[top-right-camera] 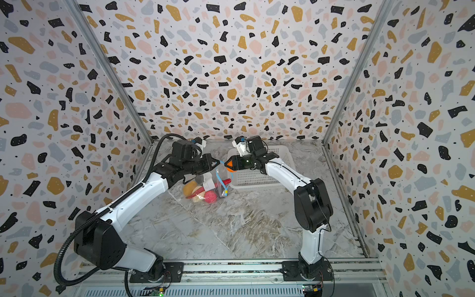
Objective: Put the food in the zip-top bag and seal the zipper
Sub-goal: 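Carry the orange lump with the right gripper into the bag mouth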
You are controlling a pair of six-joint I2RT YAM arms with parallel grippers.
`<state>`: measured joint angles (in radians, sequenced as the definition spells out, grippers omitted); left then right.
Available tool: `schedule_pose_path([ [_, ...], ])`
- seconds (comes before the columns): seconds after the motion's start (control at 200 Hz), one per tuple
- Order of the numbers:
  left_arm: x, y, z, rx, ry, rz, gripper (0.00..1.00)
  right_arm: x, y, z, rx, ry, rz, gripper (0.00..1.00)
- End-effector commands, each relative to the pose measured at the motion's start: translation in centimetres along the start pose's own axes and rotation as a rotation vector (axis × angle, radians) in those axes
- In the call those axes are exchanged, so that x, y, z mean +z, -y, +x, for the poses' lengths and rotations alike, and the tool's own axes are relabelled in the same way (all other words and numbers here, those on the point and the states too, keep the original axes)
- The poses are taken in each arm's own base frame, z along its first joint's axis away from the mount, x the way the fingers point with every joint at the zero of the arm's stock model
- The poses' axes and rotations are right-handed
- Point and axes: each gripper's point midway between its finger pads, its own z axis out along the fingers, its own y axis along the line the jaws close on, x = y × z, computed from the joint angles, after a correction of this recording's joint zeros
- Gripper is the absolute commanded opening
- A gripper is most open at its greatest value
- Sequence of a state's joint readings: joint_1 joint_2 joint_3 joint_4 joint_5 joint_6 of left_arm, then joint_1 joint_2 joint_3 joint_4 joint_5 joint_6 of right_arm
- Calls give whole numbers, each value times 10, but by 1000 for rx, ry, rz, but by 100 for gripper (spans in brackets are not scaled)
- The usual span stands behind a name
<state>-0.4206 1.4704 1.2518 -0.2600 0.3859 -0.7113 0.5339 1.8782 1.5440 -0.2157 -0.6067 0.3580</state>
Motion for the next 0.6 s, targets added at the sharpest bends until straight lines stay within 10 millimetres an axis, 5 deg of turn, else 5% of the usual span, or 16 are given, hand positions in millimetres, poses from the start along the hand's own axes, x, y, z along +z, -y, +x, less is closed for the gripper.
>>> schedule_pose_path([
  [0.0,-1,10,-8,10,25,40,0,-1,-29,-10,-47,21,-88,51],
  [0.591,-5,14,-11,20,31,49,0,19,-37,23,-47,-83,-138,51],
])
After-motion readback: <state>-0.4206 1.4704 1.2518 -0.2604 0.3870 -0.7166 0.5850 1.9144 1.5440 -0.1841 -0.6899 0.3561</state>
